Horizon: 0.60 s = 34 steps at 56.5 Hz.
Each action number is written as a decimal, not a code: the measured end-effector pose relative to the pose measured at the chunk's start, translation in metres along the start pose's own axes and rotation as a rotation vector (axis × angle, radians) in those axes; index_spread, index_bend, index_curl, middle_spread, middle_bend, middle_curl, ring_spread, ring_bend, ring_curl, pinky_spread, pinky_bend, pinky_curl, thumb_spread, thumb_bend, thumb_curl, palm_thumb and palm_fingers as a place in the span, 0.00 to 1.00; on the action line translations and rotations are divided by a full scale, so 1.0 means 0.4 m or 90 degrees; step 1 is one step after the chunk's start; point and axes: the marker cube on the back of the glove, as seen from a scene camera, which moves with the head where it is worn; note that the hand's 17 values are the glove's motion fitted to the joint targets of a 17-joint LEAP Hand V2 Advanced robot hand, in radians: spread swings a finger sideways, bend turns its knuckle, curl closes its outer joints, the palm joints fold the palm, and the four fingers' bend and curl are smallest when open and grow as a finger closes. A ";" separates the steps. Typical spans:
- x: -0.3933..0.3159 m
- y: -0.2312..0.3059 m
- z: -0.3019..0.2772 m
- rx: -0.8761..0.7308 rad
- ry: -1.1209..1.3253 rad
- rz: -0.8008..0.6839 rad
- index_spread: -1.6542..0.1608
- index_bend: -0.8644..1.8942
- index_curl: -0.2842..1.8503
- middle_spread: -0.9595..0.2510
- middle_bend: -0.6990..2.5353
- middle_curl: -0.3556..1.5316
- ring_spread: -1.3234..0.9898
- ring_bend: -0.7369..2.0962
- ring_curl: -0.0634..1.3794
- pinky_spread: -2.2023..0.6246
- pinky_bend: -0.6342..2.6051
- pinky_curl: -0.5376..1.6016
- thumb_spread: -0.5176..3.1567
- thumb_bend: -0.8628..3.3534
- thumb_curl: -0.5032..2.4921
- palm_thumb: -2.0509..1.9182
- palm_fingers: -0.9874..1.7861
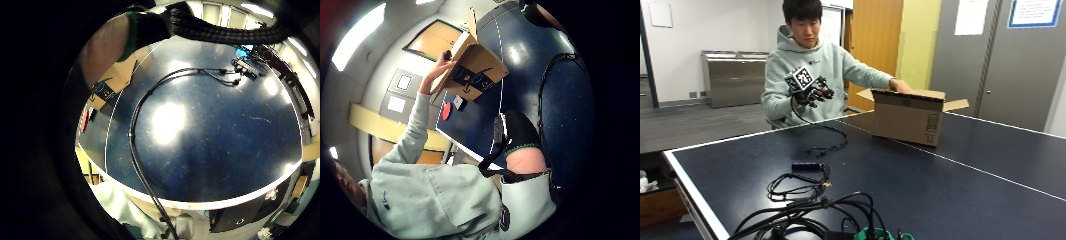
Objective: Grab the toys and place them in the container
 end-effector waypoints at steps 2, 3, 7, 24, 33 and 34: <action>-0.002 0.018 -0.002 -0.011 -0.007 -0.032 0.75 0.40 0.36 0.78 0.26 0.31 0.58 0.32 0.18 0.80 0.41 0.41 0.54 0.20 0.29 0.61 0.34; 0.001 0.017 -0.005 -0.010 -0.010 -0.036 0.75 0.40 0.36 0.78 0.26 0.31 0.58 0.32 0.18 0.80 0.41 0.41 0.54 0.20 0.29 0.61 0.34; 0.030 -0.013 -0.018 -0.003 -0.009 -0.050 0.75 0.40 0.36 0.78 0.26 0.32 0.58 0.32 0.18 0.80 0.41 0.41 0.54 0.20 0.29 0.61 0.34; 0.032 0.009 -0.028 -0.007 -0.019 -0.014 0.76 0.41 0.36 0.78 0.26 0.32 0.58 0.32 0.19 0.80 0.41 0.41 0.54 0.20 0.29 0.61 0.34; 0.034 0.007 -0.043 0.010 -0.020 -0.014 0.75 0.41 0.36 0.78 0.26 0.32 0.58 0.33 0.19 0.80 0.41 0.41 0.54 0.20 0.29 0.61 0.34; 0.035 0.008 -0.044 0.008 -0.022 -0.013 0.75 0.41 0.36 0.78 0.26 0.32 0.58 0.33 0.19 0.80 0.41 0.41 0.54 0.20 0.29 0.61 0.34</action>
